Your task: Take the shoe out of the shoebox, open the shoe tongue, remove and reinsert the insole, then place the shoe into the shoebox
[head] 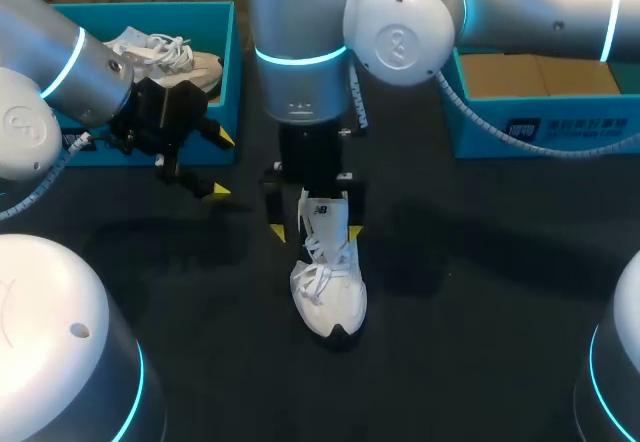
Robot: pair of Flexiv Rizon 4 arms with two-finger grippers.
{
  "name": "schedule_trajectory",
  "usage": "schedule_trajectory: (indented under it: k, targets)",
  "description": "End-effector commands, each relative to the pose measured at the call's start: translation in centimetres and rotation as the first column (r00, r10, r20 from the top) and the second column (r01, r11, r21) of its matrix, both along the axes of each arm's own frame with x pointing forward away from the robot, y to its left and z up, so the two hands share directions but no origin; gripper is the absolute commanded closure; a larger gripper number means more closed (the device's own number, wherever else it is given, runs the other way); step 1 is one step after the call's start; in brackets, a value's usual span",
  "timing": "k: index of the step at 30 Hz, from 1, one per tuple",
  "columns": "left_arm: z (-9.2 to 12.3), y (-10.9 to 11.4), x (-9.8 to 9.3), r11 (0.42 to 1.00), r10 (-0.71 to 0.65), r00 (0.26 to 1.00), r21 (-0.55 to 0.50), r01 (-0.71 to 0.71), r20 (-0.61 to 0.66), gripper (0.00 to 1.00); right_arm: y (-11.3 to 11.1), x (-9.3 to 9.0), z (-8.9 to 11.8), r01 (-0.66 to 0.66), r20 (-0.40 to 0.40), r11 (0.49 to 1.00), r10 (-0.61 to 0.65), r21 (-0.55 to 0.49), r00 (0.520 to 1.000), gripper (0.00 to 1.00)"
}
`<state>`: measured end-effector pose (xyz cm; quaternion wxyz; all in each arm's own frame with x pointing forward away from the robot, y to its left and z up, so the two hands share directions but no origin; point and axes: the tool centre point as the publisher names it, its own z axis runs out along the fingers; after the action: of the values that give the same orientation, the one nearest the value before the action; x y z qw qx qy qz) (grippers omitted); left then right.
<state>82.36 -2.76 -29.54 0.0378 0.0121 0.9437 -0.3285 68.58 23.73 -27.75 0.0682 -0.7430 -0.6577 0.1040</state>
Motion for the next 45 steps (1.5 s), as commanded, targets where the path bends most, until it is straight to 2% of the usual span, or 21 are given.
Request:
schedule_trajectory:
  k: [1, 4, 6, 20, 27, 33, 41, 45]
  targets:
    - [0.0, 0.0, 0.0, 1.0, -0.001, 1.0, 0.002, 0.001, 0.0, 0.0, 0.1, -0.5, 0.9, 0.005, 0.006, 1.0, -0.004, -0.013, 1.0, 0.3]
    - [0.0, 0.0, 0.0, 1.0, -0.001, 1.0, 0.002, 0.001, 0.0, 0.0, -0.1, -0.8, 0.8, 0.011, 0.002, 1.0, -0.011, -0.017, 1.0, 0.51]
    - [0.0, 0.0, 0.0, 1.0, -0.001, 1.0, 0.002, 0.001, 0.0, 0.0, -0.3, -0.7, 0.4, 0.015, 0.001, 1.0, -0.015, -0.008, 1.0, 0.55]
    - [0.0, 0.0, 0.0, 1.0, -0.001, 1.0, 0.002, 0.001, 0.0, 0.0, -1.9, 2.4, -2.6, -0.015, 0.045, 0.999, 0.013, 0.042, 0.999, 0.51]
    - [0.0, 0.0, 0.0, 1.0, -0.001, 1.0, 0.002, 0.001, 0.0, 0.0, -1.4, 5.0, -3.2, -0.073, 0.054, 0.996, 0.07, 0.053, 0.996, 0.62]
    - [0.0, 0.0, 0.0, 1.0, -0.001, 1.0, 0.002, 0.001, 0.0, 0.0, -1.6, 6.3, -3.9, -0.087, 0.038, 0.995, 0.085, 0.048, 0.996, 0.65]
    - [0.0, 0.0, 0.0, 1.0, -0.001, 1.0, 0.002, 0.001, 0.0, 0.0, -1.3, 5.6, -0.9, -0.076, 0.049, 0.997, 0.076, -0.005, 0.996, 0.62]
    - [0.0, 0.0, 0.0, 1.0, -0.001, 1.0, 0.002, 0.001, 0.0, 0.0, -0.9, 6.1, -0.7, -0.096, 0.064, 0.995, 0.097, -0.021, 0.993, 0.63]
